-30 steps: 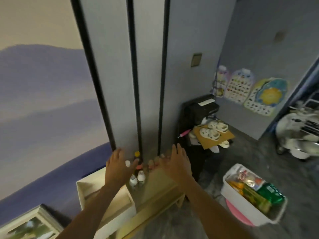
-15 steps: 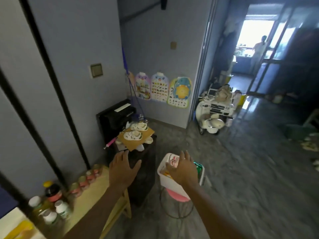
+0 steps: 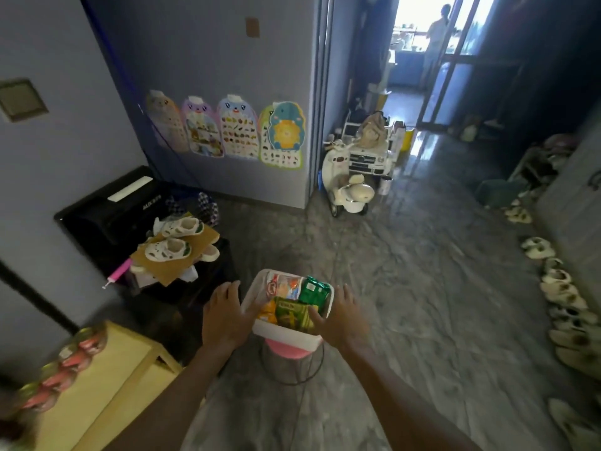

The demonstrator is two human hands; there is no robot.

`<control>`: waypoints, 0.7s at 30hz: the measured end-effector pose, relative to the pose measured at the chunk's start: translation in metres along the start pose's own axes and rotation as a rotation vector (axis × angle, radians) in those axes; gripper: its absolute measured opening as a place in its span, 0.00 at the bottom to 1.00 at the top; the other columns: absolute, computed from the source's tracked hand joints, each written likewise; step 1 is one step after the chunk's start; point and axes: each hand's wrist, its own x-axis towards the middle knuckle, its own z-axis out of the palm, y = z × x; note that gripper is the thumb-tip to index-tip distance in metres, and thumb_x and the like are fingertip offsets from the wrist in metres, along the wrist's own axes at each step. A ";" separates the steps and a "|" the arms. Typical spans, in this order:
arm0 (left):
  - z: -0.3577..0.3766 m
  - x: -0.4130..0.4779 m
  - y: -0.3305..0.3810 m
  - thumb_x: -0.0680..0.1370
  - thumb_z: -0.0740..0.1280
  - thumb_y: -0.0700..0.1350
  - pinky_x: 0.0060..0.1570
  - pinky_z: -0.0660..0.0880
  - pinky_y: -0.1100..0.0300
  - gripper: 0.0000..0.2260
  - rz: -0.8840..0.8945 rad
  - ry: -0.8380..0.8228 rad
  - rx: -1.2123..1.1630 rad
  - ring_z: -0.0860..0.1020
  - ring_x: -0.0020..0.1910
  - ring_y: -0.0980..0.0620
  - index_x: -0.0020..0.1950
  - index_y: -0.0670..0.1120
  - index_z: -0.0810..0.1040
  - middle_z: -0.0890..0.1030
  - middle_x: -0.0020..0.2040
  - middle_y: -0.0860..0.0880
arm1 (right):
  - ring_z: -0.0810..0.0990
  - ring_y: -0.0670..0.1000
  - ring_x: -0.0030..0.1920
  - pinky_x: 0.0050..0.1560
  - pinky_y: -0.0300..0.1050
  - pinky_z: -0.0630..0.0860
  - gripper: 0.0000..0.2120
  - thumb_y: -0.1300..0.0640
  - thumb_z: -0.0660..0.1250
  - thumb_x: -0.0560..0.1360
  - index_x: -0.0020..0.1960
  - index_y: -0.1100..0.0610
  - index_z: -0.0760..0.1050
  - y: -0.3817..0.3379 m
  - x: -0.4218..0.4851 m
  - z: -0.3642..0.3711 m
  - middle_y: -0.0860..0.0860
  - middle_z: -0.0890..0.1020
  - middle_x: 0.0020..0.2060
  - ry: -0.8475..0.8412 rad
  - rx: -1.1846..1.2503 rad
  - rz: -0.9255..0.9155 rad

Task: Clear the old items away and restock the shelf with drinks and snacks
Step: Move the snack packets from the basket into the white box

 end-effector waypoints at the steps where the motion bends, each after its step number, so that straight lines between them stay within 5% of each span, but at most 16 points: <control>1: 0.009 0.010 0.002 0.78 0.54 0.77 0.73 0.68 0.41 0.41 0.000 -0.009 0.000 0.68 0.77 0.44 0.79 0.49 0.68 0.70 0.78 0.46 | 0.75 0.54 0.68 0.67 0.55 0.77 0.44 0.23 0.54 0.71 0.75 0.52 0.70 0.005 0.011 0.007 0.51 0.77 0.67 -0.007 0.005 0.002; 8: 0.075 0.102 -0.006 0.80 0.64 0.68 0.62 0.73 0.43 0.29 0.023 -0.119 -0.016 0.76 0.67 0.41 0.68 0.46 0.75 0.77 0.67 0.44 | 0.74 0.57 0.71 0.68 0.56 0.77 0.46 0.23 0.54 0.71 0.78 0.52 0.68 0.009 0.095 0.060 0.52 0.74 0.72 -0.102 -0.067 0.099; 12: 0.123 0.158 -0.033 0.79 0.62 0.71 0.64 0.73 0.43 0.32 -0.035 -0.262 0.003 0.75 0.68 0.42 0.71 0.47 0.74 0.76 0.70 0.45 | 0.78 0.55 0.66 0.62 0.53 0.80 0.43 0.26 0.61 0.73 0.76 0.56 0.69 0.007 0.149 0.101 0.53 0.76 0.70 -0.182 -0.115 0.147; 16: 0.174 0.210 -0.058 0.77 0.59 0.74 0.64 0.73 0.44 0.35 -0.057 -0.360 0.076 0.75 0.68 0.42 0.72 0.49 0.72 0.75 0.70 0.45 | 0.76 0.59 0.70 0.66 0.58 0.79 0.49 0.23 0.53 0.70 0.79 0.55 0.65 0.016 0.201 0.163 0.55 0.74 0.73 -0.281 -0.138 0.154; 21: 0.252 0.255 -0.077 0.74 0.61 0.74 0.66 0.71 0.43 0.38 -0.070 -0.510 0.132 0.73 0.71 0.42 0.74 0.50 0.70 0.73 0.73 0.46 | 0.72 0.60 0.75 0.71 0.60 0.76 0.46 0.26 0.64 0.75 0.81 0.56 0.62 0.034 0.247 0.240 0.57 0.70 0.78 -0.415 -0.153 0.095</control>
